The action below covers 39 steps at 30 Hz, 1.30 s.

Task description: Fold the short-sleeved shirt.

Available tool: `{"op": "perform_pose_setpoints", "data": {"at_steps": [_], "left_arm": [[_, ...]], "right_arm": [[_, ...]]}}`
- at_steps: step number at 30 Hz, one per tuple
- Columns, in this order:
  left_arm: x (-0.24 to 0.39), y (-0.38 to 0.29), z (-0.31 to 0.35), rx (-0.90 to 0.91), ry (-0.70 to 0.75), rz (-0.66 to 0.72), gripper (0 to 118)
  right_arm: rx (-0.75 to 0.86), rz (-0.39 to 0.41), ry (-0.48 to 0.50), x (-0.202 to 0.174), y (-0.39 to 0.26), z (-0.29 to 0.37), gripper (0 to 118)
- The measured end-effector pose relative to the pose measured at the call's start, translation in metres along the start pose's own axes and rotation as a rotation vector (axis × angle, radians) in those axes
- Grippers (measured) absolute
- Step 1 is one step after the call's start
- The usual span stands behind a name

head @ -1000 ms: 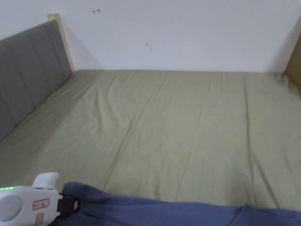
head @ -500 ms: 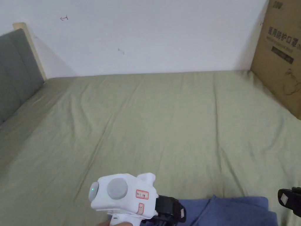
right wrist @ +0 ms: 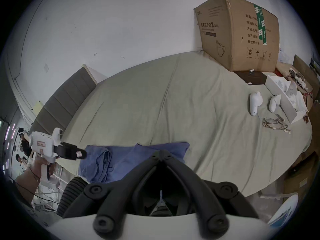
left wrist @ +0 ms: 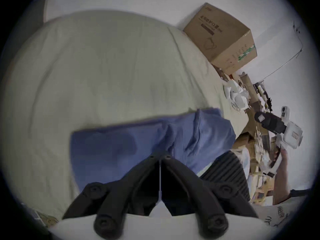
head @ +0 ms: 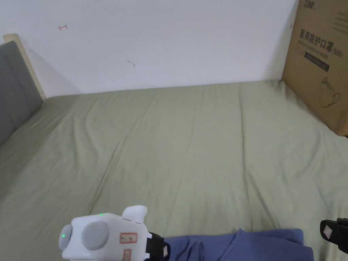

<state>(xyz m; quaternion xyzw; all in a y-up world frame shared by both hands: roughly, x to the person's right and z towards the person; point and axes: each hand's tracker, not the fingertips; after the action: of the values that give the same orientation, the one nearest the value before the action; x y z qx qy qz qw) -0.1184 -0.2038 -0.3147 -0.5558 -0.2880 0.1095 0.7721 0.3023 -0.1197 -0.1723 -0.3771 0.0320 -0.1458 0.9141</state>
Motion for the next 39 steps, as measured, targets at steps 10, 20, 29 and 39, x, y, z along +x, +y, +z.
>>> {"op": "perform_pose_setpoints", "data": {"at_steps": [10,20,29,39], "left_arm": [[0.021,-0.027,-0.102,-0.193,-0.184,0.083,1],[-0.08,-0.028,0.041,0.16,-0.352,0.193,7],[-0.179,-0.051,0.033,0.143,-0.425,0.411,118],[-0.179,-0.043,-0.063,0.07,-0.838,0.476,118]], "right_arm": [[-0.017,0.021,-0.017,0.0,0.0,0.0,0],[-0.023,0.042,-0.007,-0.01,0.005,-0.007,0],[-0.061,0.056,-0.016,-0.016,0.005,-0.017,0],[-0.086,0.056,-0.039,-0.02,0.009,-0.021,0]]}}
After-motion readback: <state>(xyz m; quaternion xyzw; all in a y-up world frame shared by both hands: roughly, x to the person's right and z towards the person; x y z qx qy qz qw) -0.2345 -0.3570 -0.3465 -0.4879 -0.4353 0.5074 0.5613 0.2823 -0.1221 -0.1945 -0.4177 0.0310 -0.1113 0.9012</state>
